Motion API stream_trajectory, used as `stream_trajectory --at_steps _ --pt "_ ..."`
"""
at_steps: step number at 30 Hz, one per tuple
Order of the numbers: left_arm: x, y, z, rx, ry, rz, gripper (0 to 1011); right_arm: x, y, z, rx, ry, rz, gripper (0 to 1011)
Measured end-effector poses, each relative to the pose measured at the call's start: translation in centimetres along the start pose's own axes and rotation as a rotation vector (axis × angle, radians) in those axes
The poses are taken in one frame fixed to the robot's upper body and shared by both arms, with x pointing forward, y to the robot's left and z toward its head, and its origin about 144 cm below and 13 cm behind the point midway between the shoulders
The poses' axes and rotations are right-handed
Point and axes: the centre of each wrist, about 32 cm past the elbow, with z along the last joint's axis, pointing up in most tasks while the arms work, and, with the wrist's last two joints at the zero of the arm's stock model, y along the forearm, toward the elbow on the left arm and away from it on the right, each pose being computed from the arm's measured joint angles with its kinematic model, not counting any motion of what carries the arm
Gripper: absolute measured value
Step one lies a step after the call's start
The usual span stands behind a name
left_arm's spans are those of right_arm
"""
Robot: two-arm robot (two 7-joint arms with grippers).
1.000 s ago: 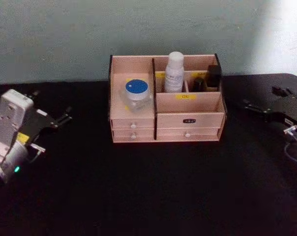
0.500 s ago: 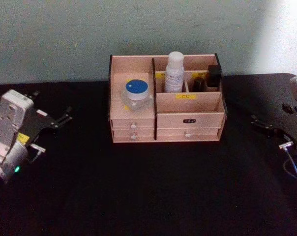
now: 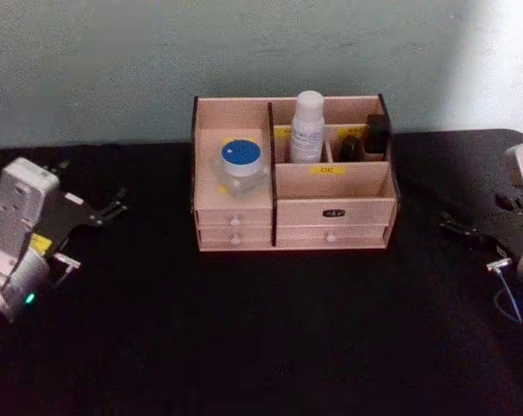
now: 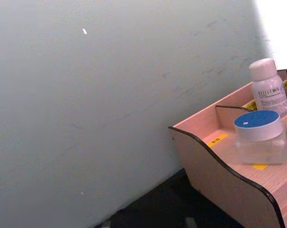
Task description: Pick up the facial cleanser and watermelon frost from the table and place them into the tiered storage box.
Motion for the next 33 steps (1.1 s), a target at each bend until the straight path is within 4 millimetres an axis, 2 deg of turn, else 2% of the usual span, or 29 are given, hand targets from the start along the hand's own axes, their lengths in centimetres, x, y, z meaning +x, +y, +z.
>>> stream_trajectory --at_steps 33 --pt "0.00 0.00 0.00 0.000 0.000 0.000 1001 0.12 -0.07 0.23 0.005 -0.002 0.003 1002"
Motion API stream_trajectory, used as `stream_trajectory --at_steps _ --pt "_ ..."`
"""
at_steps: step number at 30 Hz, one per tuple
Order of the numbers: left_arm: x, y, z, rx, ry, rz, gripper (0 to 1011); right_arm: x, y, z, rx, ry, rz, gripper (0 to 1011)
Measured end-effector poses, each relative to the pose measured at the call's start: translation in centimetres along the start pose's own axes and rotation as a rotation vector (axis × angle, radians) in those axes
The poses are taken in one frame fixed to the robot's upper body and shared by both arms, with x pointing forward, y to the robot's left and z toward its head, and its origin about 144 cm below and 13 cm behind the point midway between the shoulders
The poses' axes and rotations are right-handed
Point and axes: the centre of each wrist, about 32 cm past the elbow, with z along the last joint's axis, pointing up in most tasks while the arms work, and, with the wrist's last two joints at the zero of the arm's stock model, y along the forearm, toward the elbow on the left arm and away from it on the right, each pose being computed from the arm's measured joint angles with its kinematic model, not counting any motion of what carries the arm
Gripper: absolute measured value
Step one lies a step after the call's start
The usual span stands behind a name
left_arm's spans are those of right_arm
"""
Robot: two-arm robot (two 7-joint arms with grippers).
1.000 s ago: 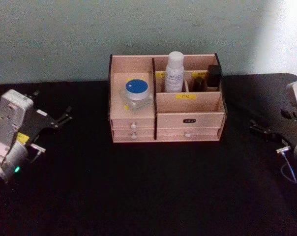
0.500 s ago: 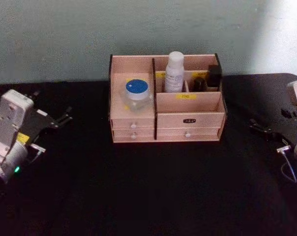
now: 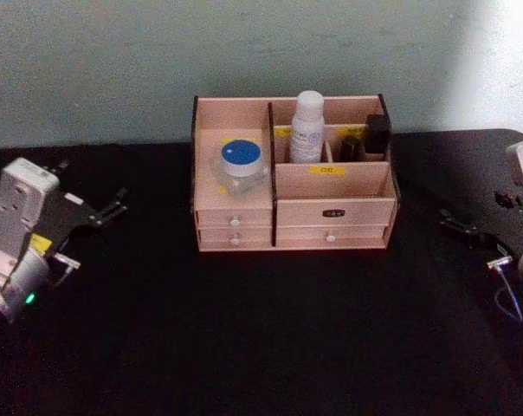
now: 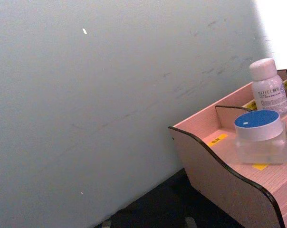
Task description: Pick up the facial cleanser and watermelon frost from the table and place them into the tiered storage box.
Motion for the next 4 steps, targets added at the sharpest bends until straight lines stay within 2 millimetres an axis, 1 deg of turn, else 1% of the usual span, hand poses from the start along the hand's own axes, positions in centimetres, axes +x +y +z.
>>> stream_trajectory --at_steps 4 --pt "0.00 0.00 0.00 0.000 0.000 0.000 1001 0.00 0.00 0.00 0.000 0.000 0.000 1002"
